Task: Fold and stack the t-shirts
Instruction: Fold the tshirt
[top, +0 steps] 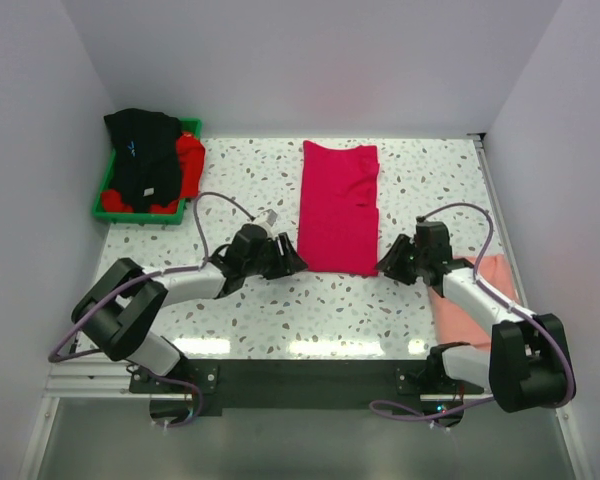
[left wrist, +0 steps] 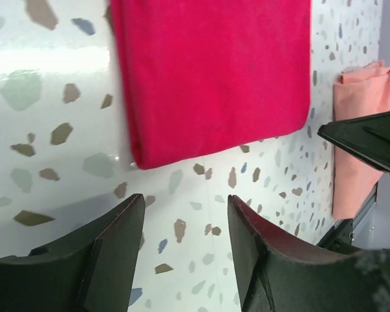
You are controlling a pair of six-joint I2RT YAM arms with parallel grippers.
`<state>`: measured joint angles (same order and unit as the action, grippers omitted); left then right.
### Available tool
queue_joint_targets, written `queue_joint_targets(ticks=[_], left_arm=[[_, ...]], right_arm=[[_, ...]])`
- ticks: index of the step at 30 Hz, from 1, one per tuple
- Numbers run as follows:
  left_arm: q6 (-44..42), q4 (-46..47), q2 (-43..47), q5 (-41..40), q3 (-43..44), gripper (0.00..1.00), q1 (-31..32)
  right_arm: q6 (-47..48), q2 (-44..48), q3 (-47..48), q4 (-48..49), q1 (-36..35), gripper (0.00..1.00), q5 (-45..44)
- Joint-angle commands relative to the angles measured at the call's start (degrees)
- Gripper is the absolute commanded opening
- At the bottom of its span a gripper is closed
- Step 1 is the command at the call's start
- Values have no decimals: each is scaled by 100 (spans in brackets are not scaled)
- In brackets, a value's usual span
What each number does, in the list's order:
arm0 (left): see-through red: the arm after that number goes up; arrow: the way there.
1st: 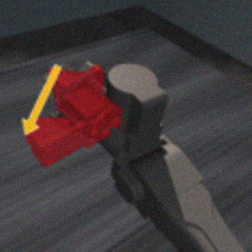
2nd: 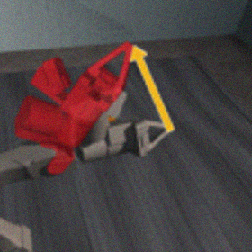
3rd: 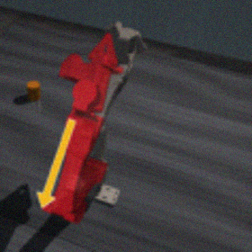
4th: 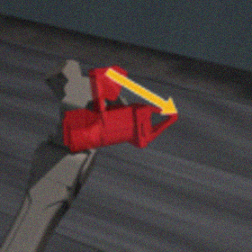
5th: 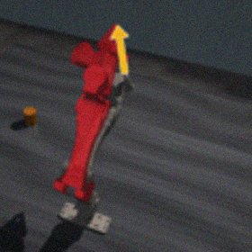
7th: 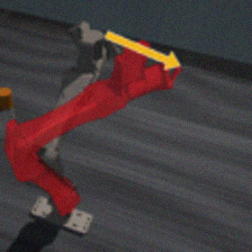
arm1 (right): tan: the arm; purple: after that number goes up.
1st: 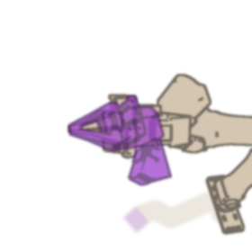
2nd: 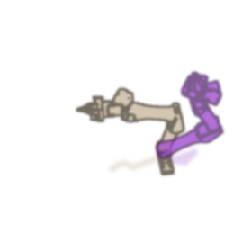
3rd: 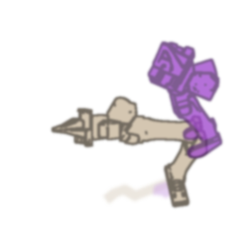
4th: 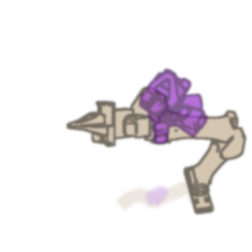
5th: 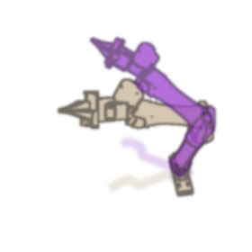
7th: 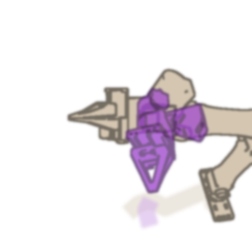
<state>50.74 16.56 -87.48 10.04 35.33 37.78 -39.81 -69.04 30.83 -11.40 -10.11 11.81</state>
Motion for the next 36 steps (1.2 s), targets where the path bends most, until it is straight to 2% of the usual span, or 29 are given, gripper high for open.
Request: queue_joint_targets(ticks=[1, 8, 11, 15, 22, 28, 32, 34, 35, 36], left_arm=[[103, 225, 109, -55, -237, 59, -95], [278, 726, -392, 182, -272, 59, -122], [340, 875, -638, 165, -272, 55, -122], [375, 832, -797, -177, -281, 48, -122], [401, 621, -911, -626, -176, 46, -113], [428, 542, -1104, -749, -18, 46, -122], [393, 480, -1271, -732, 149, 39, -122], [367, 471, -1263, -706, 185, 29, -113], [366, 445, -1228, -679, 185, 15, -113], [366, 419, -1201, -670, 185, 9, -113]], right_arm=[[26, -48, -77, 59, 0, 42, 172], [-97, -365, -191, 418, 9, 45, 146], [-141, -575, -244, 568, 0, 45, 172], [-220, -848, -288, 832, 0, 44, 181], [-387, -1077, -306, 1104, 0, 43, 102], [-422, -1270, -314, 1271, -9, 38, 84], [-422, -1437, -227, 1351, -9, 29, 163], [-370, -1455, -174, 1316, -9, 25, 207], [-352, -1420, -139, 1263, 0, 19, 233], [-326, -1394, -121, 1228, -9, 17, 260]])
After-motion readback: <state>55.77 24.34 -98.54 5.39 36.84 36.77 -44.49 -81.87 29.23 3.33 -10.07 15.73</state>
